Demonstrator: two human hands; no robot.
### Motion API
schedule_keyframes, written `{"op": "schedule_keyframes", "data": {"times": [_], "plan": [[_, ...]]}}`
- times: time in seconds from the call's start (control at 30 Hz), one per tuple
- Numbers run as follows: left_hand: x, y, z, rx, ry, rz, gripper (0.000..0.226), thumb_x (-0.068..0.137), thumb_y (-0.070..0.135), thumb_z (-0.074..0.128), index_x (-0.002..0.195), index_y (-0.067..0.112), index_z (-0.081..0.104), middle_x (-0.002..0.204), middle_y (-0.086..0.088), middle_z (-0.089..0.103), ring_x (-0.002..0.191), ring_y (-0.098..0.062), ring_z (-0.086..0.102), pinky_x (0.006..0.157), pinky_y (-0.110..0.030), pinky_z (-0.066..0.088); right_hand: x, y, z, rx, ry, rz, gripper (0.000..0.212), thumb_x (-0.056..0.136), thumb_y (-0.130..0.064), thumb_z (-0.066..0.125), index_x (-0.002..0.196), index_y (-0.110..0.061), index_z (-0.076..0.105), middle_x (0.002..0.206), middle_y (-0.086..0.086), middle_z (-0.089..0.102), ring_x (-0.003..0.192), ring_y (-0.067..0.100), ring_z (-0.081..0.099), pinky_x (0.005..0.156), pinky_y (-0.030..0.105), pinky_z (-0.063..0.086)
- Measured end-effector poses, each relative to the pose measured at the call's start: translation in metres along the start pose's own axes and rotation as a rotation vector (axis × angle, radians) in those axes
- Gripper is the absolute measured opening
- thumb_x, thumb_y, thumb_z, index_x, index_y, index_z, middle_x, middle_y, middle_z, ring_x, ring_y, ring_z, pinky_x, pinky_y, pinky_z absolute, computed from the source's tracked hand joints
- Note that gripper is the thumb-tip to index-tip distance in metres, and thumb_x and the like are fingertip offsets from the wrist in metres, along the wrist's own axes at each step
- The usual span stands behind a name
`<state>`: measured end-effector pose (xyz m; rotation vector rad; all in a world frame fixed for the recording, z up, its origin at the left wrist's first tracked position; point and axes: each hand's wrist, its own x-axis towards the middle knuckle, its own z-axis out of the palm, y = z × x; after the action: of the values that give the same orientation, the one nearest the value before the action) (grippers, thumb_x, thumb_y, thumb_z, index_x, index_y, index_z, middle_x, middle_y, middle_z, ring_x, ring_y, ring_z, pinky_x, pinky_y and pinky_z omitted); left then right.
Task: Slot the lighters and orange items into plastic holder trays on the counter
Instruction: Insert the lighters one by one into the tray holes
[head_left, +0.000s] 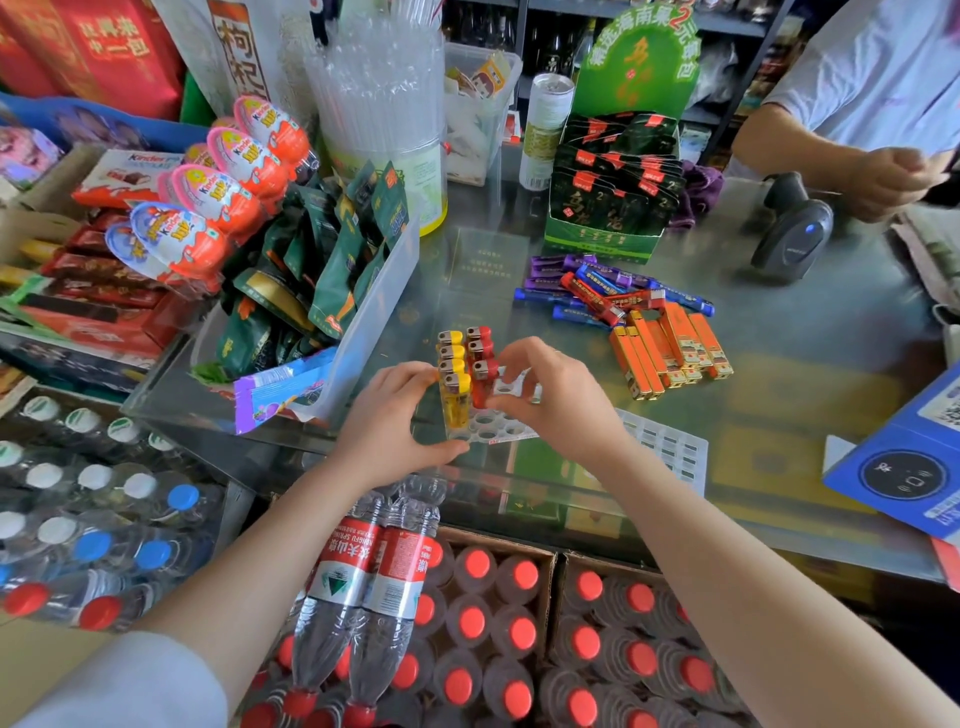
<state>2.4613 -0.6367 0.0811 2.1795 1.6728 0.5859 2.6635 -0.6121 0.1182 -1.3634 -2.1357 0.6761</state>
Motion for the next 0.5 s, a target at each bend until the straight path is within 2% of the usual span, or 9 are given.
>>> {"op": "schedule_keyframes", "data": {"times": [0.1,0.2,0.27,0.4,0.5], "plan": [[0.003,0.0,-0.003,-0.02,-0.047,0.0,0.07,0.063,0.052,0.071,0.121,0.02,0.05,0.125,0.004,0.045,0.116,-0.013,0.035,0.096,-0.024,0.025,0.002,0.021,-0.015,-0.012,0.07,0.094,0.029,0.08,-0.032,0.066,0.102,-0.016,0.055,0.093,-0.006,0.058,0.074,0.013,0.055,0.065,0.03,0.05],[0.009,0.0,-0.004,-0.018,-0.071,-0.007,0.069,0.062,0.054,0.071,0.12,0.024,0.049,0.123,0.007,0.043,0.114,-0.011,0.036,0.094,-0.023,0.025,0.014,0.04,-0.028,-0.199,0.215,0.198,0.017,0.089,-0.024,0.055,0.1,-0.012,0.058,0.104,0.004,0.06,0.081,0.02,0.056,0.063,0.032,0.049],[0.015,0.002,-0.004,-0.014,-0.079,-0.013,0.071,0.062,0.055,0.071,0.122,0.024,0.048,0.125,0.007,0.043,0.116,-0.011,0.036,0.095,-0.023,0.025,0.027,0.048,-0.036,-0.29,0.258,0.258,0.019,0.092,-0.021,0.048,0.106,-0.011,0.057,0.112,0.009,0.057,0.093,0.026,0.055,0.065,0.033,0.048],[0.028,0.004,-0.002,-0.062,-0.116,-0.014,0.074,0.063,0.053,0.072,0.126,0.024,0.046,0.128,0.007,0.041,0.12,-0.009,0.032,0.098,-0.021,0.022,0.05,0.058,-0.045,-0.389,0.191,0.392,0.033,0.093,-0.021,0.047,0.124,-0.009,0.047,0.127,0.015,0.048,0.111,0.034,0.047,0.082,0.042,0.047],[0.033,0.005,0.0,-0.073,-0.123,-0.013,0.074,0.063,0.053,0.072,0.126,0.025,0.045,0.128,0.008,0.04,0.12,-0.008,0.031,0.097,-0.021,0.022,0.059,0.062,-0.039,-0.414,0.17,0.466,0.03,0.094,-0.017,0.046,0.122,-0.008,0.046,0.127,0.016,0.048,0.112,0.034,0.046,0.083,0.042,0.044]]}}
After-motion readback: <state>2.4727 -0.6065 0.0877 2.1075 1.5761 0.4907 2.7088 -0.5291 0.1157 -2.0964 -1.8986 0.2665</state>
